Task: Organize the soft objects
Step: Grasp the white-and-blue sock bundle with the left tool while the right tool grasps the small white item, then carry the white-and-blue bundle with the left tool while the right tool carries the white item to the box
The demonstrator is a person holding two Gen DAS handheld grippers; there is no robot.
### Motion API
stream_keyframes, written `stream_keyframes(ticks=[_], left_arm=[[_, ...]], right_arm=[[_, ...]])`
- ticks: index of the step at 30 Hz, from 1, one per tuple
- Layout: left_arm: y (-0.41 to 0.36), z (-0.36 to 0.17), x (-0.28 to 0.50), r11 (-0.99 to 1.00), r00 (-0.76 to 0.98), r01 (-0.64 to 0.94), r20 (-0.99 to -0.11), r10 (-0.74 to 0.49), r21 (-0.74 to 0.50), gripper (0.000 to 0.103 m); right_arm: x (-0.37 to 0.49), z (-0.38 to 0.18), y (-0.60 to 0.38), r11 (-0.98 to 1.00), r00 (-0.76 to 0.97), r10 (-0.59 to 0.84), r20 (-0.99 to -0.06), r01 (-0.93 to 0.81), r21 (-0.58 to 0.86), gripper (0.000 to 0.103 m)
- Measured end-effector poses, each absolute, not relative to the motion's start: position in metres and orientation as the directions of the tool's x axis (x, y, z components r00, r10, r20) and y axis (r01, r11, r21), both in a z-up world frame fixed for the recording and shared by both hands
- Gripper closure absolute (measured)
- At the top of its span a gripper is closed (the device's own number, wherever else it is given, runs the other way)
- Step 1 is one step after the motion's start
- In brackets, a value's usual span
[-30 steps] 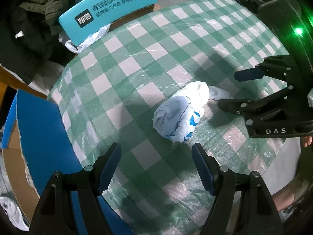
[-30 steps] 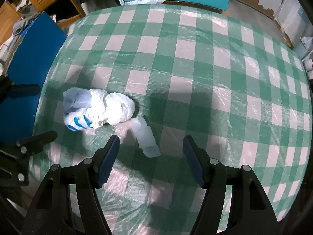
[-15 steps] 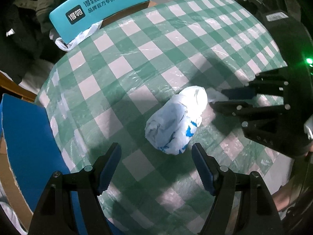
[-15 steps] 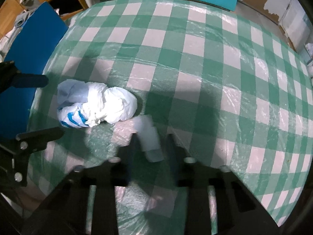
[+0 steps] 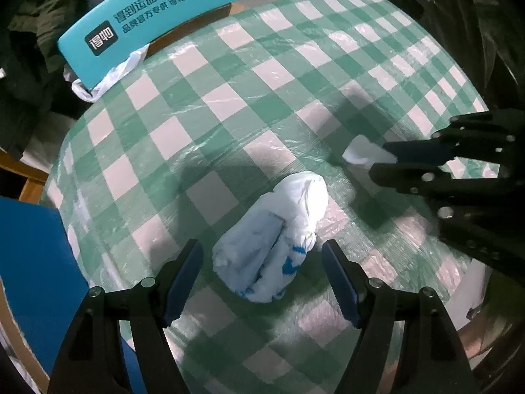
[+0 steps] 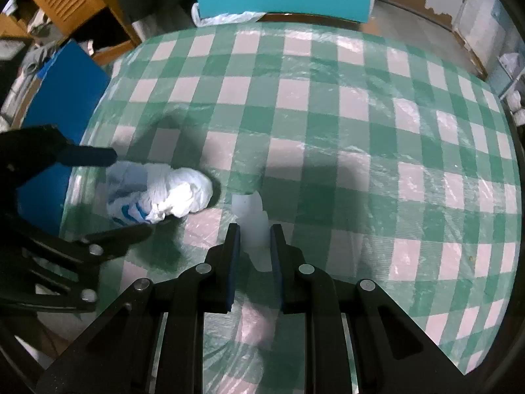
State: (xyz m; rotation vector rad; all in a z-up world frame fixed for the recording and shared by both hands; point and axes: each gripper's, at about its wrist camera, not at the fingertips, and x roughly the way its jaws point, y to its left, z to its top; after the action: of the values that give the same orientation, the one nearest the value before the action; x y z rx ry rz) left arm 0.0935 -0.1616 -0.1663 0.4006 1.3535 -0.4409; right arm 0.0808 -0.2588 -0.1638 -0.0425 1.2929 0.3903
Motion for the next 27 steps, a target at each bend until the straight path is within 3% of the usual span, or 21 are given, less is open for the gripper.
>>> stream_keyframes(ticks=[11,14,17,27], left_arm=[[-0.17,-0.186,0.101,0.854,0.143,0.52,-0.988,-0.061,0.022,0.028],[-0.17,-0.186,0.1,0.849,0.151,0.528,-0.986,-0.074,0.017,0.042],[-0.171,-0.184,0.097,0.842,0.169,0.539,-0.983,-0.071,0.032,0.046],[-0.165,-0.157,0.083,0.848,0.231,0.528,-0.969,-0.086,0.051,0.05]], right_arm=[[0.075,-0.157,-0.271,0.937,0.22,0.27,-0.937,-0.286,0.202,0.086],[0.075,-0.158,-0.272,0.937,0.215,0.269,-0.939,-0.283,0.204,0.086],[0.076,-0.158,-0.271,0.936,0.217,0.271,-0.938,-0.285,0.204,0.086],[0.072,-0.142,-0.267,0.934,0.246,0.27,-0.931,-0.302,0.191,0.086]])
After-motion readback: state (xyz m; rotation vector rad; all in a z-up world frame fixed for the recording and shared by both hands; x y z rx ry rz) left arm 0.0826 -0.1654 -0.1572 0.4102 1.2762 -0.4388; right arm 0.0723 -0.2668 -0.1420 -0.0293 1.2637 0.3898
